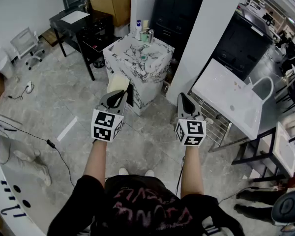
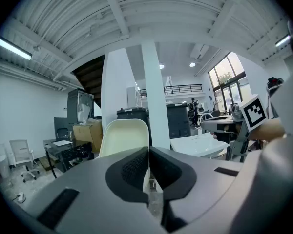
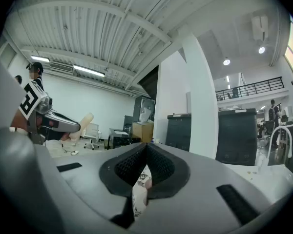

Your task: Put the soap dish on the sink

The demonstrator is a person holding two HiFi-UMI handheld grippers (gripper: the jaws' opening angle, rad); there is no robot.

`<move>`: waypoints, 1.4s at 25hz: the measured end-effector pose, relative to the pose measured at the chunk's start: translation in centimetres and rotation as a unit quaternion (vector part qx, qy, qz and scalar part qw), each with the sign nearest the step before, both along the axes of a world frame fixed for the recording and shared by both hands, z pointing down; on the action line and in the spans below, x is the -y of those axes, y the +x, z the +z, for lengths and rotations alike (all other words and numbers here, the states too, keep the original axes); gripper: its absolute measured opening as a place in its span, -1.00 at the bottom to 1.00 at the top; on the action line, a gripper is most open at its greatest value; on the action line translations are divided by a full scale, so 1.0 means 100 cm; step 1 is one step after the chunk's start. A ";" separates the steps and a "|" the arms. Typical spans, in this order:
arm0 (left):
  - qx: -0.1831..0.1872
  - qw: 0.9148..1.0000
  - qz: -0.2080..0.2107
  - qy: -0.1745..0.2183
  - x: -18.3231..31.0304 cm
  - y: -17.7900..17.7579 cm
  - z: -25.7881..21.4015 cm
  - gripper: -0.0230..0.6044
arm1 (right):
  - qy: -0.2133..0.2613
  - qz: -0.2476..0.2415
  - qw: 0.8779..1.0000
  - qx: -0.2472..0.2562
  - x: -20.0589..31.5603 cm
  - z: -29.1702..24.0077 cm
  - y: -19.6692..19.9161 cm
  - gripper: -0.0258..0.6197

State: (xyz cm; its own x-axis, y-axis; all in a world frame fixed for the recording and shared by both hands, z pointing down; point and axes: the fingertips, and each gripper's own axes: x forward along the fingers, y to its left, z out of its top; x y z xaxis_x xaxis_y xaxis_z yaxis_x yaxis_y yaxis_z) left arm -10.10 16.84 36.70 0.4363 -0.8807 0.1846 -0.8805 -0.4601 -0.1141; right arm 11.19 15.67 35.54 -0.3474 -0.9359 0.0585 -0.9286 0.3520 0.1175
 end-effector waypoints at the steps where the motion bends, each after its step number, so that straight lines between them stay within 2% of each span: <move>1: 0.001 1.000 0.000 0.001 0.001 0.000 0.000 -0.86 | 0.000 -0.001 1.000 0.000 0.001 0.000 -0.001 -0.88; 11: 0.008 1.000 -0.001 -0.002 -0.004 -0.001 0.005 -0.86 | -0.003 -0.003 1.000 -0.001 -0.001 0.004 -0.005 -0.88; 20: -0.008 1.000 0.003 -0.003 -0.005 -0.008 0.002 -0.86 | -0.007 -0.006 1.000 -0.014 -0.003 0.006 -0.014 -0.88; 25: -0.013 1.000 0.010 0.000 -0.005 -0.012 0.002 -0.86 | -0.002 -0.006 1.000 -0.005 -0.004 0.005 -0.019 -0.88; 35: -0.012 1.000 0.024 -0.005 -0.006 -0.041 0.014 -0.86 | 0.002 0.007 1.000 -0.016 -0.009 0.007 -0.047 -0.88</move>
State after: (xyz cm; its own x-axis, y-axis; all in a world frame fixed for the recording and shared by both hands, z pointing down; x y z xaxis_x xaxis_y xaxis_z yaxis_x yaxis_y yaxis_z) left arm -14.22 17.48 38.11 0.4820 -0.8571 0.1818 -0.8600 -0.5025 -0.0890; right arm 6.48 16.56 36.26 -0.3321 -0.9409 0.0663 -0.9293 0.3384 0.1479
